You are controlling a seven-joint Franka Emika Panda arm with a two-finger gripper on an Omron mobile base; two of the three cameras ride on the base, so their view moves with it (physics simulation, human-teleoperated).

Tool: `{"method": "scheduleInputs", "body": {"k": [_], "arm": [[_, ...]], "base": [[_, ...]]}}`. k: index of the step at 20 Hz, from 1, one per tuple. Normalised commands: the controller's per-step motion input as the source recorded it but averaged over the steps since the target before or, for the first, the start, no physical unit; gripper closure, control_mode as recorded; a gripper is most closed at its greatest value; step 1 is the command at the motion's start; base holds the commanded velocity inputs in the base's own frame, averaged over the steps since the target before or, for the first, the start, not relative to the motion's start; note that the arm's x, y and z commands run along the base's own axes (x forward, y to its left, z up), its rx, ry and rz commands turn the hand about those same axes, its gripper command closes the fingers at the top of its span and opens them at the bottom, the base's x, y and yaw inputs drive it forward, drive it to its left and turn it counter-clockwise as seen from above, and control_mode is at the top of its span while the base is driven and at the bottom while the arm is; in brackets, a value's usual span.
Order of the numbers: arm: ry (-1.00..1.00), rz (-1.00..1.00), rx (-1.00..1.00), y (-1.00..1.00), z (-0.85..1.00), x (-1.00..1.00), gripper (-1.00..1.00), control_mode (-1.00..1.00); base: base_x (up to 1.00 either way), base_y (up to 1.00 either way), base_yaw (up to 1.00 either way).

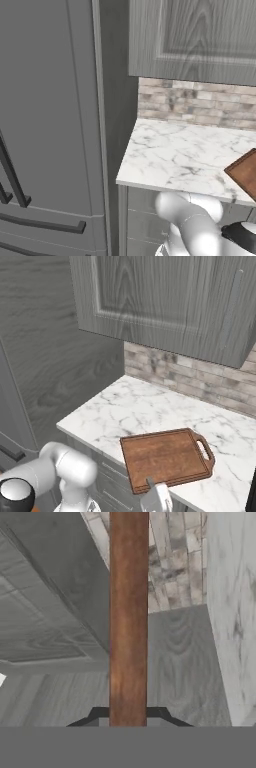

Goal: Move the cutting board and knife to the sink. Then move spray from the cabinet to the counter.

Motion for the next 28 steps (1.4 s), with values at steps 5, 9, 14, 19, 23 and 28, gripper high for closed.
{"method": "scheduleInputs", "body": {"k": [5,9,14,19,23,28], "arm": [[-0.04,0.0,0.0,0.46,0.78,-0.03,1.0,-1.0],[0.0,0.0,0.0,0.44,0.57,0.0,1.0,-1.0],[0.0,0.0,0.0,0.18,0.16,0.0,1.0,-1.0],[0.04,0.0,-0.01,0.49,0.05,0.1,1.0,-1.0],[0.15,0.0,-0.01,0.56,0.04,0.19,1.0,-1.0],[0.12,0.0,-0.05,0.24,0.5,0.3,1.0,-1.0]], "base": [[0.0,0.0,0.0],[0.0,0.0,0.0],[0.0,0.0,0.0],[0.0,0.0,0.0],[0.0,0.0,0.0],[0.0,0.0,0.0]]}}
